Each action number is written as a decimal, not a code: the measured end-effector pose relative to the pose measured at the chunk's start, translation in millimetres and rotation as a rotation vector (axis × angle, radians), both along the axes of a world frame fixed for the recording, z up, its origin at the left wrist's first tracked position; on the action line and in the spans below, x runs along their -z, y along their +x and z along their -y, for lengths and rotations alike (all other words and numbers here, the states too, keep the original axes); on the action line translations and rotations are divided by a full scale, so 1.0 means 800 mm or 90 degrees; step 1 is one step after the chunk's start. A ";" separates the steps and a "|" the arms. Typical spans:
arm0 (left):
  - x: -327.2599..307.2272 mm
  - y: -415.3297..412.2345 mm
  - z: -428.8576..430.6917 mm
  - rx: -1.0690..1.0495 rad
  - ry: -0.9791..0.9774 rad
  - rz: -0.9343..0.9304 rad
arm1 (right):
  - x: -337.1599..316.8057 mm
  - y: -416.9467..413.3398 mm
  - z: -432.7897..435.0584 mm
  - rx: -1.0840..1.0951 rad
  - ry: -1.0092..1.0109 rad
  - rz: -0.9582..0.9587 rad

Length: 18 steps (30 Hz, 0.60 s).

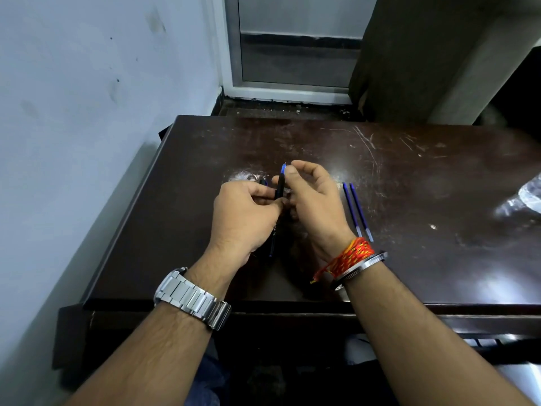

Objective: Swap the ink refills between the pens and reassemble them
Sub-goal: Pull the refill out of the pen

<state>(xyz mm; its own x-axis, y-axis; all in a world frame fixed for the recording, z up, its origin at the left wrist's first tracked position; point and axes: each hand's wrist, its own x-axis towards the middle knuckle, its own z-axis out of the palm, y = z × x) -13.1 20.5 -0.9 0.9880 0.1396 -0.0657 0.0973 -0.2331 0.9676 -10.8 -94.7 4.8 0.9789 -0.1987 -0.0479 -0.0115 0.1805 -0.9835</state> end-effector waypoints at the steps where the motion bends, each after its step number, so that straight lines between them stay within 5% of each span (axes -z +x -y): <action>1: 0.000 0.000 -0.001 -0.003 0.003 0.001 | 0.001 -0.001 -0.001 -0.001 -0.017 0.002; 18: -0.001 0.000 -0.001 0.000 0.006 0.011 | 0.003 -0.003 0.003 -0.019 -0.044 0.023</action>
